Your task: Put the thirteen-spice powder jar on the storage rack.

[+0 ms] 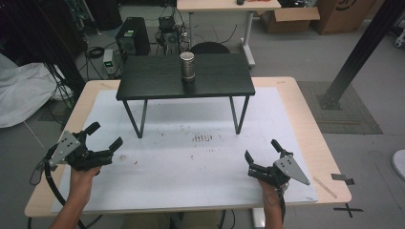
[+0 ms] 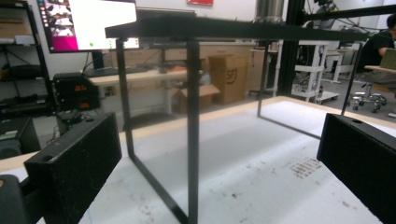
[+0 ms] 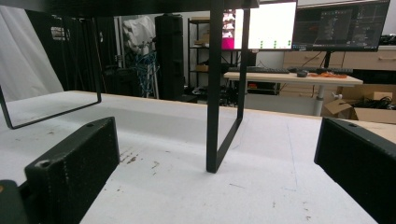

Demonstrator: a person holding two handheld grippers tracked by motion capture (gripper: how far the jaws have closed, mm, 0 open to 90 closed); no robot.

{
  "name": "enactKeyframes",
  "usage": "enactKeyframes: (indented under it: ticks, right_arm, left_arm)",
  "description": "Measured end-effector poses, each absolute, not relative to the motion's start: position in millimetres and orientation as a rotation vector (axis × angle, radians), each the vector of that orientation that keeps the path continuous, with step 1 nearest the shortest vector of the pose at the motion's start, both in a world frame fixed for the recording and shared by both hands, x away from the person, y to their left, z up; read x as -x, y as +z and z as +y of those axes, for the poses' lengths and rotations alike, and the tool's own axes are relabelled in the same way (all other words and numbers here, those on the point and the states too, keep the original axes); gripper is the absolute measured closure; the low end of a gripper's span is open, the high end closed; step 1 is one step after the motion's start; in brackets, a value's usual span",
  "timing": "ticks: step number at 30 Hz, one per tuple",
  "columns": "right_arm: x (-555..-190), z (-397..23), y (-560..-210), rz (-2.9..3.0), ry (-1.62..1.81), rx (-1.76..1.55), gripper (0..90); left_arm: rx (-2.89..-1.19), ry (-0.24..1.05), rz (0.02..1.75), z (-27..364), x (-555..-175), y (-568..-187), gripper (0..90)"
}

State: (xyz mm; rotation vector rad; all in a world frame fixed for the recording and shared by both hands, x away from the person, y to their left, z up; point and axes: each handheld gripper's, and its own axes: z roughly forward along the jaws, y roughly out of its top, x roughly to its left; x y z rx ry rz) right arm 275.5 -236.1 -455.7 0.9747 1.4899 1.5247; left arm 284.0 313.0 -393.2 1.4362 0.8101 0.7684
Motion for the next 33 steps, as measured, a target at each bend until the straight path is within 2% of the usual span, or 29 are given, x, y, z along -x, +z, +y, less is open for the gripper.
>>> enactKeyframes:
  ticks: [19, 33]
  right_arm:
    - [-276, -235, -455, 1.499, 1.517, -0.976, 0.0]
    - [-277, -236, -455, 1.500, 1.516, -0.979, 0.0]
  left_arm:
    - [-1.427, 0.779, 0.893, 321, -280, -448, 0.2]
    - [-1.423, 0.829, 0.863, 316, -275, -453, 0.3]
